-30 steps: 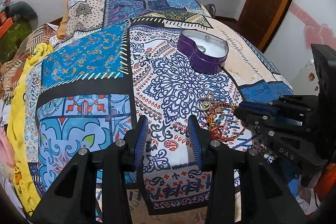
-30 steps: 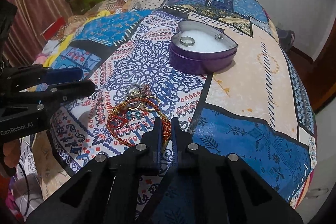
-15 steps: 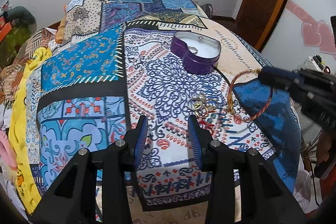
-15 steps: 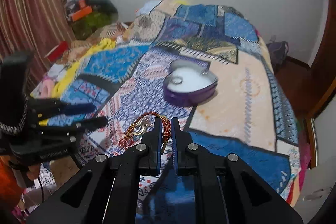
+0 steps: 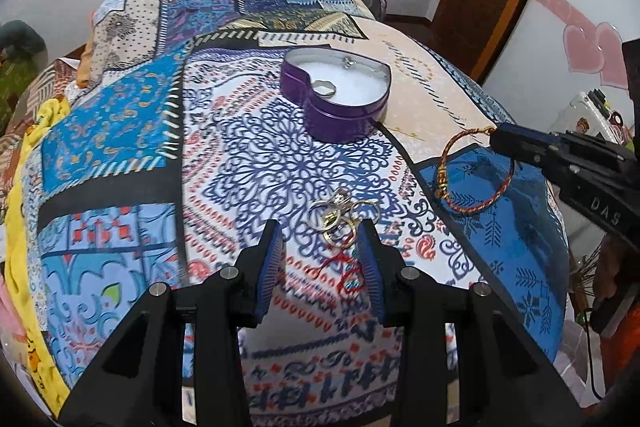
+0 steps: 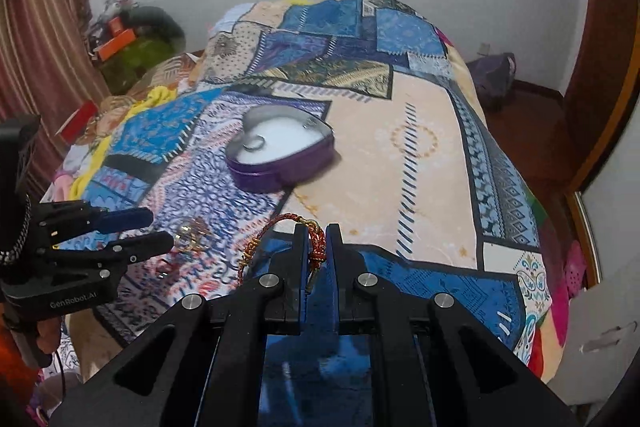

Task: Organize jewelry
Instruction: 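Close the left tool on silver rings while the right tool lifts the bracelet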

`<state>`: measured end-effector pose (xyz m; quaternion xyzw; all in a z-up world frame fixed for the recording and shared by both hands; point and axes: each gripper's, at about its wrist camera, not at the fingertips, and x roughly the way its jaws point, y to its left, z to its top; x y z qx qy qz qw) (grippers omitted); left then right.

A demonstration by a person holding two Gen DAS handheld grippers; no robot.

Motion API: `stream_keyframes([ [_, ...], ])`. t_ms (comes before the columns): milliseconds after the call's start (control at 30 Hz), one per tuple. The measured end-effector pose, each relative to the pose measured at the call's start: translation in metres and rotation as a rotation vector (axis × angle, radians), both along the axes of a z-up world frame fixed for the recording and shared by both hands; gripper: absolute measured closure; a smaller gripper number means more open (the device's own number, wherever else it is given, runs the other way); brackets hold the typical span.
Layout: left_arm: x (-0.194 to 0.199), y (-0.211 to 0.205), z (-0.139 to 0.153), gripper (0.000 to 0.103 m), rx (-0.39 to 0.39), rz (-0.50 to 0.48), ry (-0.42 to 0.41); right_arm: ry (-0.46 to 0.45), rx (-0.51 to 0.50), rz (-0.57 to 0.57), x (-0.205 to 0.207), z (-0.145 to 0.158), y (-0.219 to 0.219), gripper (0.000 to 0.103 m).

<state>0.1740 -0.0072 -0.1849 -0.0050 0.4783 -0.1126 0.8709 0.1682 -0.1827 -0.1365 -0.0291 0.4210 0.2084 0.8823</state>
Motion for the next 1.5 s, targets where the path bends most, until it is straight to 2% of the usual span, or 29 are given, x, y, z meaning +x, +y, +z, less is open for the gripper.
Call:
stream_keyframes([
  [233, 0.016, -0.004, -0.006, 0.065, -0.004, 0.022, 0.003, 0.039, -0.001, 0.001, 0.007, -0.016, -0.004, 0.096],
  [500, 0.016, -0.003, -0.013, 0.066, -0.022, 0.042, -0.007, 0.07, -0.004, 0.017, 0.006, -0.027, -0.001, 0.095],
  [733, 0.016, -0.003, -0.014, 0.082, -0.033, 0.04, -0.008, 0.073, -0.014, 0.026, 0.005, -0.028, 0.003, 0.095],
  [833, 0.015, -0.004, -0.013, 0.083, -0.03, 0.036, -0.012, 0.09, -0.005, 0.025, 0.006, -0.027, 0.001, 0.094],
  [900, 0.015, -0.004, -0.013, 0.083, -0.027, 0.034, -0.015, 0.11, 0.012, 0.026, 0.009, -0.027, 0.0, 0.089],
  [1033, 0.011, -0.005, -0.009, 0.083, -0.024, 0.032, -0.026, 0.131, 0.041, 0.03, 0.007, -0.024, -0.003, 0.079],
  [1500, -0.003, 0.005, 0.023, 0.084, -0.021, 0.048, -0.116, 0.076, -0.04, 0.033, 0.003, -0.03, 0.007, 0.078],
])
